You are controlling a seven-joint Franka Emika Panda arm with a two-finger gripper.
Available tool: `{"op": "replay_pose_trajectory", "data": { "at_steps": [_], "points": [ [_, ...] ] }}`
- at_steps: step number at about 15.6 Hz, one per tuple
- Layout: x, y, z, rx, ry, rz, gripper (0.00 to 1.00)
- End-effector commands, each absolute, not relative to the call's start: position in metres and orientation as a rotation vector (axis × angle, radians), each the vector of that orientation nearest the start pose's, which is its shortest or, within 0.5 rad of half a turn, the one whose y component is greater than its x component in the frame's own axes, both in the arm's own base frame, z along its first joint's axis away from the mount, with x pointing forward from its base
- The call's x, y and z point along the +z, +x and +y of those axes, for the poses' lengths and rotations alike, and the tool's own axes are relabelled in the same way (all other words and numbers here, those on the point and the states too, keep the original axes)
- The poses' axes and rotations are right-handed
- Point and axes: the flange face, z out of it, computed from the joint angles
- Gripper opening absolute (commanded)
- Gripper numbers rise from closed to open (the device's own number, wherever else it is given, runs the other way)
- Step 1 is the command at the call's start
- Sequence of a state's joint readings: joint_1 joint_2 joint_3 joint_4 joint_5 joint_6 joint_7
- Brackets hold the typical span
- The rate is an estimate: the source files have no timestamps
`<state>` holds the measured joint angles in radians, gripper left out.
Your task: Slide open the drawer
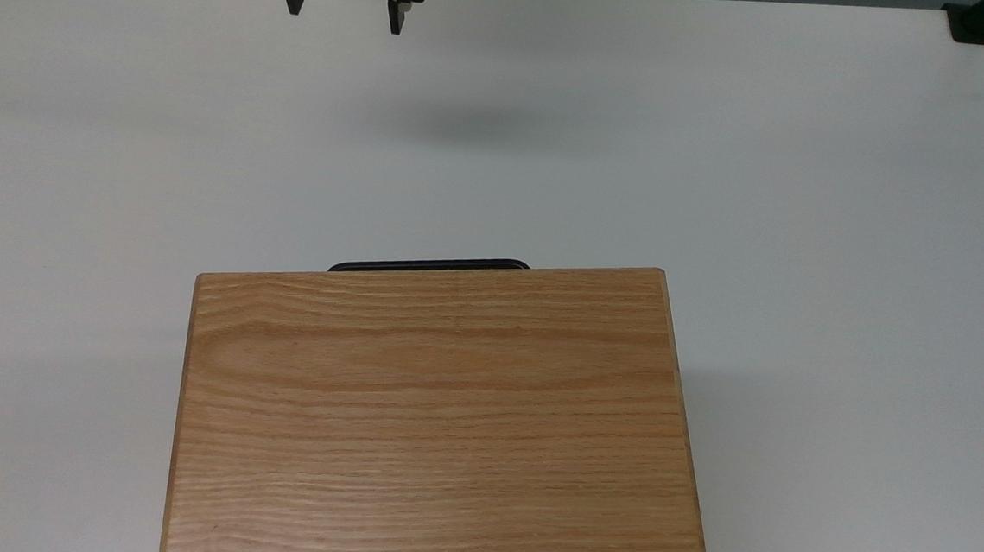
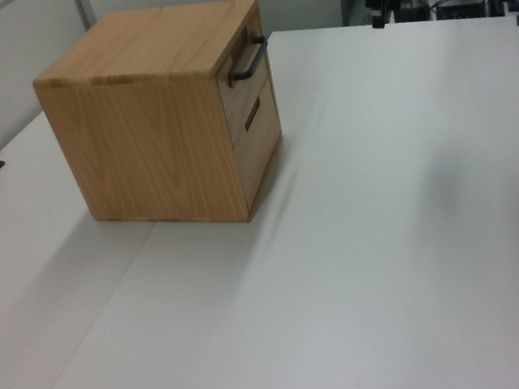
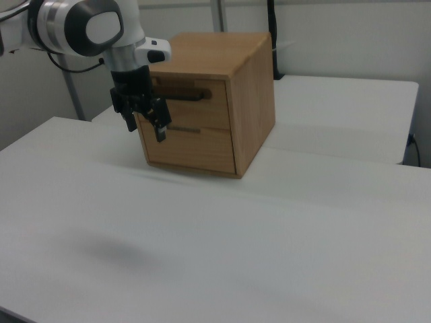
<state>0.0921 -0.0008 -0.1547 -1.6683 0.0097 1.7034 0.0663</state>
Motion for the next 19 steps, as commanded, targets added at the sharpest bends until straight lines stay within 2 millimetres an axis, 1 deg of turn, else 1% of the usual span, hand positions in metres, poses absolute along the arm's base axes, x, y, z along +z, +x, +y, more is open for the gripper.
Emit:
{"op": "replay_pose_trajectory", "data": {
  "at_steps": [1, 6, 8, 13, 16, 19],
  "points": [
    [0.5920, 0.5585, -0.0390, -0.041, -3.151, 0.179, 1.00],
    [0.5931, 0.5566, -0.0457, -0.036, -3.149, 0.196, 1.00],
    [0.5923, 0.5572, -0.0422, -0.033, -3.147, 0.196, 1.00],
    [0.5921, 0.5570, -0.0437, -0.031, -3.146, 0.191, 1.00],
    [0.5904, 0.5579, -0.0415, -0.026, -3.155, 0.114, 1.00],
    [0.5871, 0.5569, -0.0386, 0.008, -3.154, 0.102, 1.00]
  ]
}}
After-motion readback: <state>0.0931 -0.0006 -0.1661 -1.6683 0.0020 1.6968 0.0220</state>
